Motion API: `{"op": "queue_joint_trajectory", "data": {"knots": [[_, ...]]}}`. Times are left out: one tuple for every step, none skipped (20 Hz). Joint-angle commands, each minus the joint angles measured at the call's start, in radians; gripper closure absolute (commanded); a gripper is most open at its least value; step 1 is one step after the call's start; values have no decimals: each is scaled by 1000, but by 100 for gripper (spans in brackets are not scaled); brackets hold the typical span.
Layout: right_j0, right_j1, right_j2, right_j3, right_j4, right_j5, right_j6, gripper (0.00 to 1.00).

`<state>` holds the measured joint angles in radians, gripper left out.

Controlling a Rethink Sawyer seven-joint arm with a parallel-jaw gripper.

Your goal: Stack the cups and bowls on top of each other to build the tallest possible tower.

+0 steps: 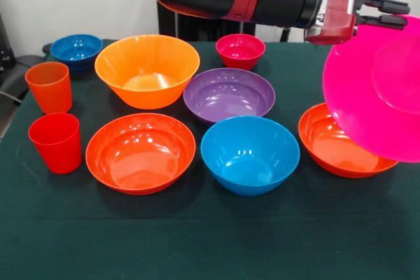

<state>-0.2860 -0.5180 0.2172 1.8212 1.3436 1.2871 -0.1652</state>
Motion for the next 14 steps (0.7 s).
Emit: {"op": "queue_joint_trajectory", "data": {"knots": [[-32, 21, 110, -43, -70, -19, -161, 100], [-42, 36, 114, -59, -93, -19, -155, 100], [-51, 51, 119, -76, -116, -20, -149, 100], [-58, 62, 122, -90, -131, -20, -145, 100], [-72, 86, 133, -122, -164, -20, -132, 100], [-80, 96, 141, -137, -180, -21, -125, 100], [-93, 116, 152, -174, -207, -21, -114, 100], [-100, 124, 162, -198, -229, -19, -100, 100], [-108, 133, 171, -222, -250, -18, -86, 100], [-115, 141, 180, -246, -271, -17, -71, 100], [-124, 152, 186, -280, -306, -12, -46, 100], [-131, 156, 193, -300, -326, -11, -32, 100], [-138, 161, 200, -320, -346, -10, -17, 100], [-142, 160, 206, -330, -359, -11, -7, 100]]}}
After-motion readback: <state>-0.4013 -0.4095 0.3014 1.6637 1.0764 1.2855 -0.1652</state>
